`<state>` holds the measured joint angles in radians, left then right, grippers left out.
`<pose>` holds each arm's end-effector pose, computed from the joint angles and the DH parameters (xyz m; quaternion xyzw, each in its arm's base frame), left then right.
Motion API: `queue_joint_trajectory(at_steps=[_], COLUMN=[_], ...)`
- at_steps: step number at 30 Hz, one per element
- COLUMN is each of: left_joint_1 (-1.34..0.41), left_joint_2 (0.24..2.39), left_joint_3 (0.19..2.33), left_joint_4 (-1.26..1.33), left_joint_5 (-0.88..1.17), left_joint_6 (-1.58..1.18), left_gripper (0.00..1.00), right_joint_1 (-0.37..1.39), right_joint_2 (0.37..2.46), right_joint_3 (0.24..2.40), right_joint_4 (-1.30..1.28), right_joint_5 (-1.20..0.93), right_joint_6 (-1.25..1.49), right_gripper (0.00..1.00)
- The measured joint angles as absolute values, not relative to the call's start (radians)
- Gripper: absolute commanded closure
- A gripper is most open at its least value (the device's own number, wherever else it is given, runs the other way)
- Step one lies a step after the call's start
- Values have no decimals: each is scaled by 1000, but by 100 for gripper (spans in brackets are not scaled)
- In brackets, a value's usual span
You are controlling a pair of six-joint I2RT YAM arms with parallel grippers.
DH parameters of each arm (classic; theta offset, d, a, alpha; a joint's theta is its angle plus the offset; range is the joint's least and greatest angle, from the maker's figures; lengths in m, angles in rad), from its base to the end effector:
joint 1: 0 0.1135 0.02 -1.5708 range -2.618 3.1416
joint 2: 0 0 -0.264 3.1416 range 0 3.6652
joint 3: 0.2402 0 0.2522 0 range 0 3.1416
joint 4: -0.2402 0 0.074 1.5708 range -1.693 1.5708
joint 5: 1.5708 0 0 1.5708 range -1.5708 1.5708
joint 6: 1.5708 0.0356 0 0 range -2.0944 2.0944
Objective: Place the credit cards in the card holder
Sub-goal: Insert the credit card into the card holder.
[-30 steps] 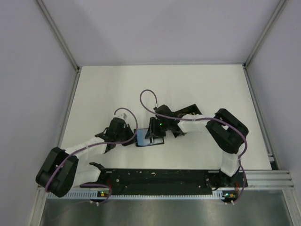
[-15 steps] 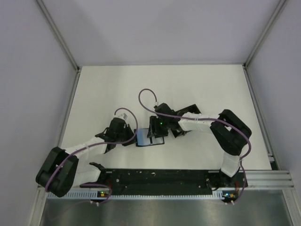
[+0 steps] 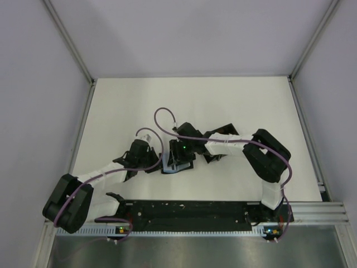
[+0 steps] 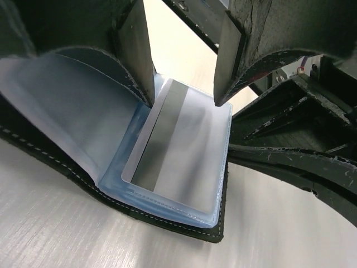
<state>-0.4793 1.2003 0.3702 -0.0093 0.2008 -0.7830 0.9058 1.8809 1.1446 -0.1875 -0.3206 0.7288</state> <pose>0.1801 -0.1016 0.1383 -0.1051 0.9239 -0.2855 0.2320 0.2302 0.3117 0.1589 -0.1333 0.9278 0.3324 0.1043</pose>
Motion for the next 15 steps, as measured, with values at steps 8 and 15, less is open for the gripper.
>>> queue_joint_trajectory(at_steps=[8,15], left_joint_1=[-479,-480], left_joint_2=[1200,1198], left_joint_3=[370,382], left_joint_4=[-9,-36], left_joint_5=[202,193], left_joint_6=[-782,-767], left_gripper=[100,100], right_joint_1=[906,905], right_joint_2=[1884,1851], right_joint_3=[1154,1129], right_joint_4=[-189,-205], right_joint_5=[-325,-244], right_joint_6=[718,715], right_gripper=[56,49])
